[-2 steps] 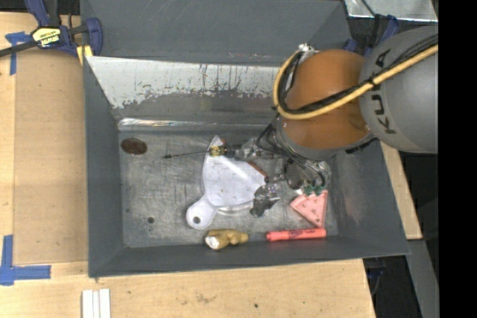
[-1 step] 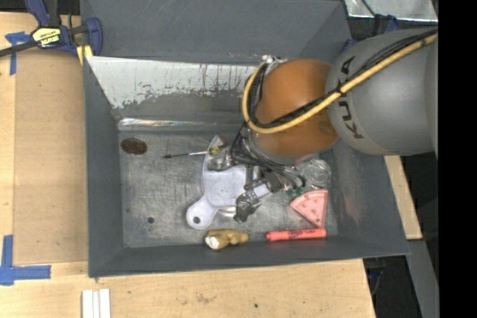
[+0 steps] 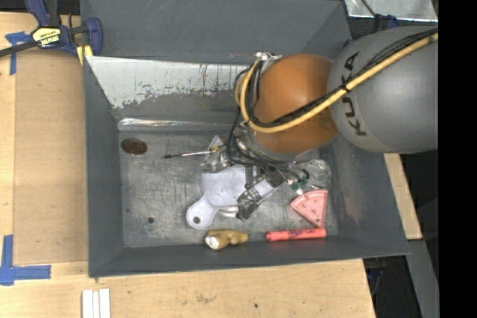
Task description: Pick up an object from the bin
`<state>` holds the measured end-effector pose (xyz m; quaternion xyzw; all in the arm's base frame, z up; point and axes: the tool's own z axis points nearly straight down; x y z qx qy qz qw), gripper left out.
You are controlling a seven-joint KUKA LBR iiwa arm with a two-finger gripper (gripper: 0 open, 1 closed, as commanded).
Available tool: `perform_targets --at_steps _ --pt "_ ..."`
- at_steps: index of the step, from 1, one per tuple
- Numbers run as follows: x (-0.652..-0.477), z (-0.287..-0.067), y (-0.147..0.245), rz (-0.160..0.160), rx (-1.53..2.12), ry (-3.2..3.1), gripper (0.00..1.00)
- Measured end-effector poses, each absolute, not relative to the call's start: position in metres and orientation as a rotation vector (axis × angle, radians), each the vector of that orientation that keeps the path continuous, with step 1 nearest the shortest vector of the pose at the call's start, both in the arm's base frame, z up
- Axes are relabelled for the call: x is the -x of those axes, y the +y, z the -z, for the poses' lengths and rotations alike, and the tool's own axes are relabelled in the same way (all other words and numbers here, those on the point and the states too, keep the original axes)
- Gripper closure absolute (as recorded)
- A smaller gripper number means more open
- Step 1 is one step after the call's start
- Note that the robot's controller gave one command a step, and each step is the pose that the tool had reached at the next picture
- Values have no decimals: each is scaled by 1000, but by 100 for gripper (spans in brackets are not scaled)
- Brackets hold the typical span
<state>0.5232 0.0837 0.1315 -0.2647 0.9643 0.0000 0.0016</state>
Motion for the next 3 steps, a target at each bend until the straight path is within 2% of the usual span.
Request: perform_targets --at_steps 1,2,3 --pt "-535 -88 87 -2 991 2948 0" --pt "-538 -74 91 8 1163 2888 100" --pt "-538 -75 91 8 1182 2879 100"
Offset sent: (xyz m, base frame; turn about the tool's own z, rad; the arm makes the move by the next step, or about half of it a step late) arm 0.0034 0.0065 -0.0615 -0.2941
